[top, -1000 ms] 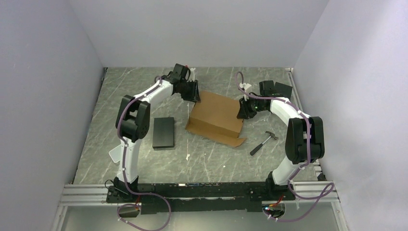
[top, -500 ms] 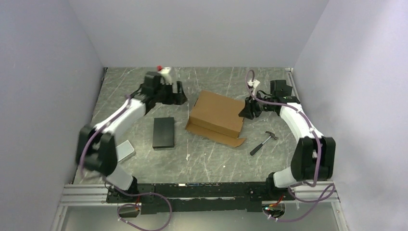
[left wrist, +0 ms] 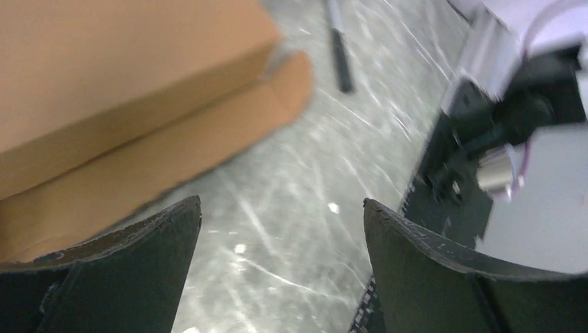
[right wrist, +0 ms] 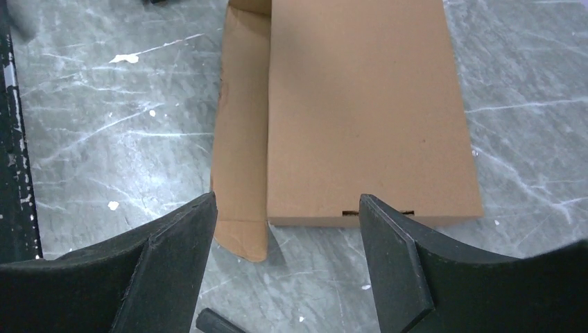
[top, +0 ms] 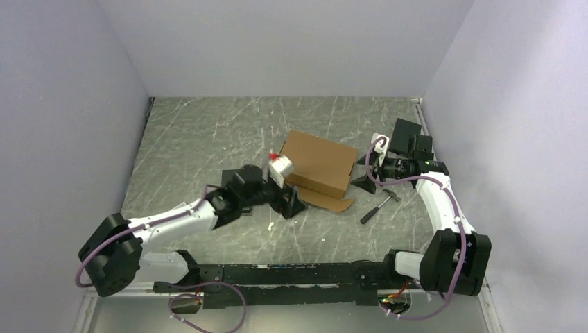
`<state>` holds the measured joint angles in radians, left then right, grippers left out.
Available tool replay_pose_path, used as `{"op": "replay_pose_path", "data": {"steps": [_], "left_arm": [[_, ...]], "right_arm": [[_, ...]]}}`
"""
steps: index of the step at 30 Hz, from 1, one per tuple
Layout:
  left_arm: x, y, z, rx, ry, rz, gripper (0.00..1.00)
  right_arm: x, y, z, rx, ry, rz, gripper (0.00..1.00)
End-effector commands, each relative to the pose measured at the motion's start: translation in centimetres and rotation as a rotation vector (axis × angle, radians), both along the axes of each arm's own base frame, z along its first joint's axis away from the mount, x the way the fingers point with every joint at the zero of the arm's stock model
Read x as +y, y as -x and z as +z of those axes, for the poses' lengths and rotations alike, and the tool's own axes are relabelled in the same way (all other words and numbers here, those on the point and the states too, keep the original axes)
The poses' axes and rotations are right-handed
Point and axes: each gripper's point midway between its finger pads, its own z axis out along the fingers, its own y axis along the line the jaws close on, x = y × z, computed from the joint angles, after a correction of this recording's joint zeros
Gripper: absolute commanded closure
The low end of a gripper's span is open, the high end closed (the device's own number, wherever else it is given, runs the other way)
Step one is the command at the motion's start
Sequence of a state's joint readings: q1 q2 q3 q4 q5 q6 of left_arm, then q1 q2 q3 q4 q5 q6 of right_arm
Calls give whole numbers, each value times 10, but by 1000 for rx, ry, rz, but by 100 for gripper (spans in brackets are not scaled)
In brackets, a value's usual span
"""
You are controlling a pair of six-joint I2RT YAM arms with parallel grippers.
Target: Fold the paper box
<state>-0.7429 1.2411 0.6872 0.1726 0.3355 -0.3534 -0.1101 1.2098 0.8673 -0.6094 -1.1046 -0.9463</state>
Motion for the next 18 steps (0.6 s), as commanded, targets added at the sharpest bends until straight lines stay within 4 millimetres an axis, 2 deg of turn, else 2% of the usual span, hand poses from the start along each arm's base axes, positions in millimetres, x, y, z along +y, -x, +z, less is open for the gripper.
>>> {"op": "replay_pose_path", "data": {"steps": [1, 3, 4, 10, 18], "left_arm": [[-35, 23, -1, -320, -49, -53, 9], [-49, 28, -8, -390, -47, -59, 11], [-58, 32, -18, -399, -52, -80, 13], [-105, 31, -40, -458, -132, -80, 27], [-148, 15, -60, -551, -182, -47, 30]], "right_arm": [[-3, -5, 9, -59, -21, 52, 22], [-7, -9, 4, -34, -19, 28, 23], [-9, -10, 2, -21, -18, 16, 23], [-23, -23, -10, 25, 17, -70, 23], [-30, -27, -12, 67, 3, -107, 24]]}}
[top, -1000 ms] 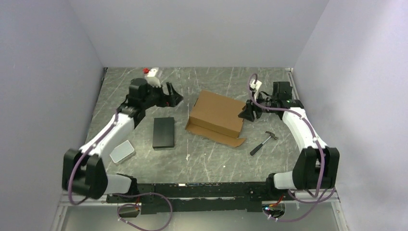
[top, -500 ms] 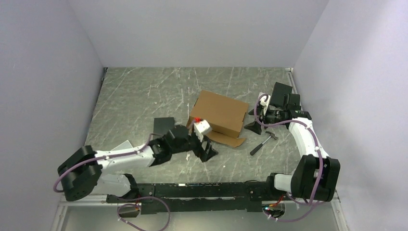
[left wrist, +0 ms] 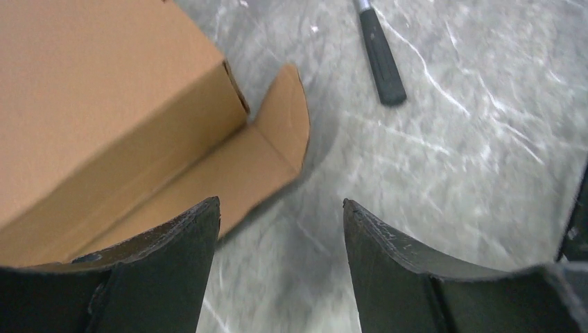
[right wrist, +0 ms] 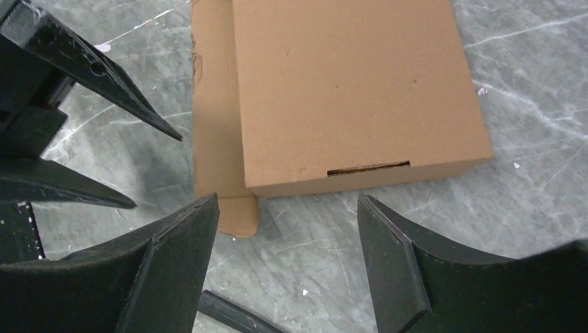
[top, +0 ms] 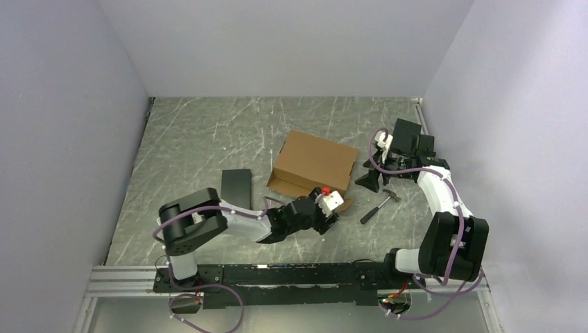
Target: Fold the paper box
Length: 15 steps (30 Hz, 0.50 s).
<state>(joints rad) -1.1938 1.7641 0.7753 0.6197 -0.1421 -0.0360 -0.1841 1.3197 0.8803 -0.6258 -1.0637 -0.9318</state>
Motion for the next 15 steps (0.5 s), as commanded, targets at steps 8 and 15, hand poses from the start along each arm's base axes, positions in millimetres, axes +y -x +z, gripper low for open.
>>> {"op": "replay_pose_path", "data": {"steps": [8, 15], "left_arm": [[-55, -15, 9, -159, 25, 26, 33], [-62, -33, -5, -177, -36, 108, 43]], "right_arm": [[-3, -13, 16, -47, -16, -6, 24], [-2, -13, 16, -35, -24, 3, 25]]}}
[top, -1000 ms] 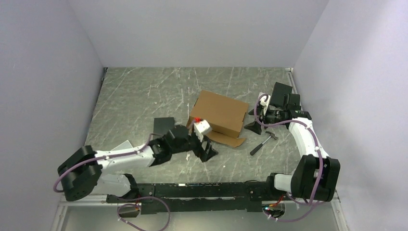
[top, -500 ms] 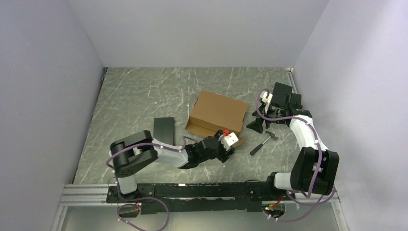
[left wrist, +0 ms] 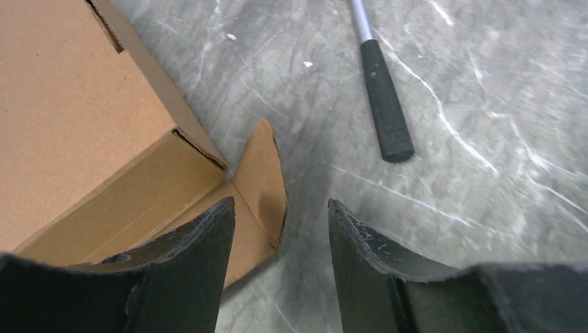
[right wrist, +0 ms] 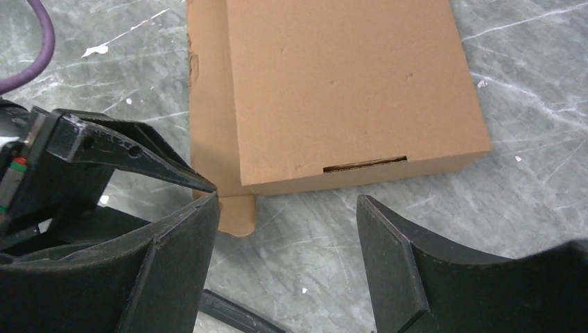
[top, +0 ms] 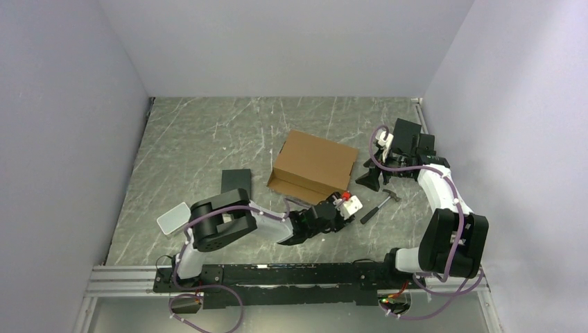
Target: Fold the paper box
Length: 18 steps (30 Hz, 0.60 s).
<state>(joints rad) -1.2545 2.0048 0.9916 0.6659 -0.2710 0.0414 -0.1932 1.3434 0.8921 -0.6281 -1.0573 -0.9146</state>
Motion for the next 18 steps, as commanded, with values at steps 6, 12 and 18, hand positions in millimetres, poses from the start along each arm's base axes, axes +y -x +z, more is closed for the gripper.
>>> {"op": "replay_pose_path", "data": {"steps": [6, 12, 18], "left_arm": [[-5, -29, 5, -79, -38, 139, 59], [-3, -29, 3, -64, -45, 152, 90], [7, -22, 4, -17, -37, 158, 100]], "right_arm": [[2, -8, 19, -57, -27, 28, 25], [2, -9, 19, -54, -29, 26, 26], [3, -11, 17, -19, -49, 3, 26]]}}
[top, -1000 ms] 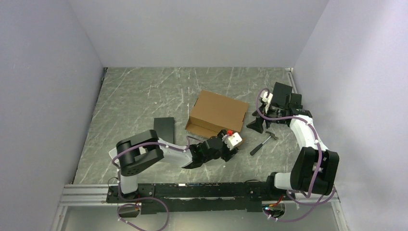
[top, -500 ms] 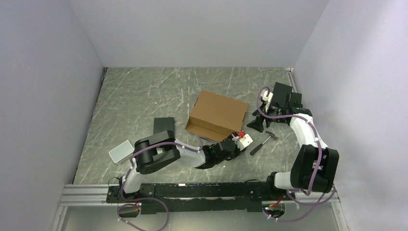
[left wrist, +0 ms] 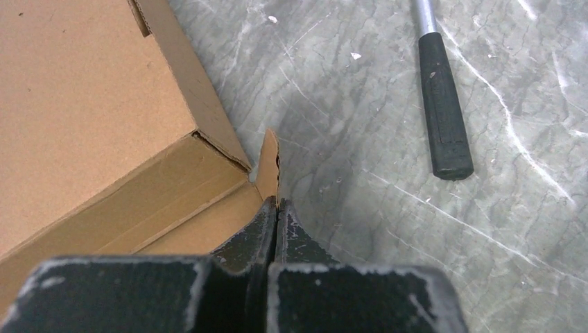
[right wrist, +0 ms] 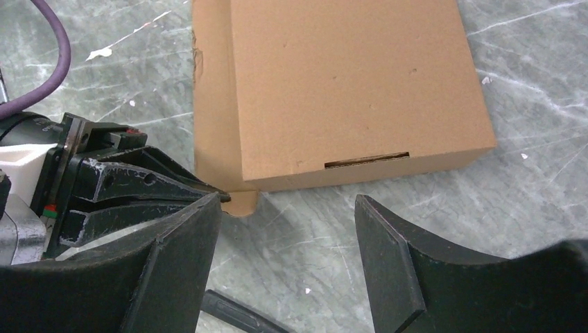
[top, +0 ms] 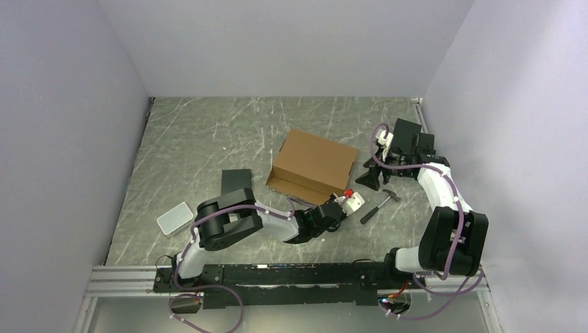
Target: Fold the paper box
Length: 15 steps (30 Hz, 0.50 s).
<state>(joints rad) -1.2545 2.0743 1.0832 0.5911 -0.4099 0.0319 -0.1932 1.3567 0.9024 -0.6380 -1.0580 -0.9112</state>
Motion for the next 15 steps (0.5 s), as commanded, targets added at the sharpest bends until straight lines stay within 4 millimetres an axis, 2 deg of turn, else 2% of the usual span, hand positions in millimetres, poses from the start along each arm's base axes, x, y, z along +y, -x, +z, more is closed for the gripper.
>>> {"op": "replay_pose_path", "data": {"steps": [1, 4, 9, 15], "left_arm": [[7, 3, 17, 28, 41, 35, 100], [11, 7, 20, 72, 73, 42, 100], [20, 5, 23, 180, 148, 67, 100], [30, 6, 24, 259, 211, 74, 100]], "right_arm": [[3, -11, 17, -26, -50, -2, 27], [1, -16, 13, 9, -59, -48, 26], [-13, -42, 3, 144, -82, -264, 23], [-17, -63, -16, 258, -145, -401, 18]]}}
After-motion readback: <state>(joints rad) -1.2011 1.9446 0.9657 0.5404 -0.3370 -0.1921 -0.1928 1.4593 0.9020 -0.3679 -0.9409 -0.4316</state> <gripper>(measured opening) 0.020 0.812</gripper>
